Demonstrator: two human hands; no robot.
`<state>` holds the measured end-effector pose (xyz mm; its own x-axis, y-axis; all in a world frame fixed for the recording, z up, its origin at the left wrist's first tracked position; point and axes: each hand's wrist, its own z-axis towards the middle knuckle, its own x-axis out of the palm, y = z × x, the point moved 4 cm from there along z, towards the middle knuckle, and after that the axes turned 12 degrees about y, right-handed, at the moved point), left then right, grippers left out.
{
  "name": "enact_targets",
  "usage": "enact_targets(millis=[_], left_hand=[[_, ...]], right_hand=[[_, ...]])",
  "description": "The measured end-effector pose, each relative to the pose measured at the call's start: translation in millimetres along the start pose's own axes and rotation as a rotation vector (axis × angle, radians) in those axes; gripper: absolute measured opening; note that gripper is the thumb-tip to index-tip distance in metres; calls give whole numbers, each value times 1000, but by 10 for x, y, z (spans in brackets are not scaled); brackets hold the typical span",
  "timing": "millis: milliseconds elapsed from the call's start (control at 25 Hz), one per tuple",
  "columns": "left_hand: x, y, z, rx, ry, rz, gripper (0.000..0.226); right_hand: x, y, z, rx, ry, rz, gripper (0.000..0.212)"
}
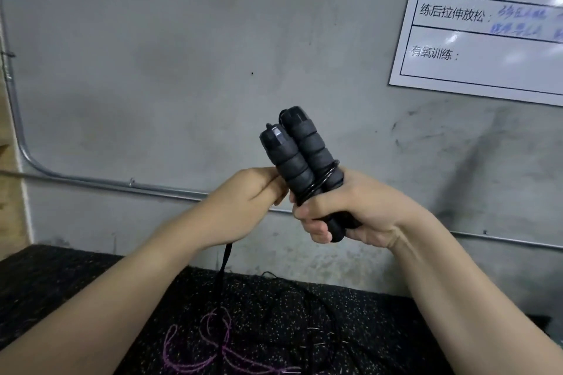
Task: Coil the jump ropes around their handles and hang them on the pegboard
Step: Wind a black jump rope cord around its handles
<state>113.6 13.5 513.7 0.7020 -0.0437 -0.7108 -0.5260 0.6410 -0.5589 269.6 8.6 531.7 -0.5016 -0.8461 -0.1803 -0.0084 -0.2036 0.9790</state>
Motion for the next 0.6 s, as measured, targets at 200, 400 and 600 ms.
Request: enact_targets(millis=[200,400,600], left_hand=[[0,-70,-12,-55,-5,41,39],[37,-209,12,-162,80,114,35],[-5,-243,-15,-208,-21,176,58]], right_hand=[[-237,33,-76,-40,-290,-96,22],[-290,-4,-57,-3,-477,-302,21],[-190,-3,110,-28,-589,-513,29]])
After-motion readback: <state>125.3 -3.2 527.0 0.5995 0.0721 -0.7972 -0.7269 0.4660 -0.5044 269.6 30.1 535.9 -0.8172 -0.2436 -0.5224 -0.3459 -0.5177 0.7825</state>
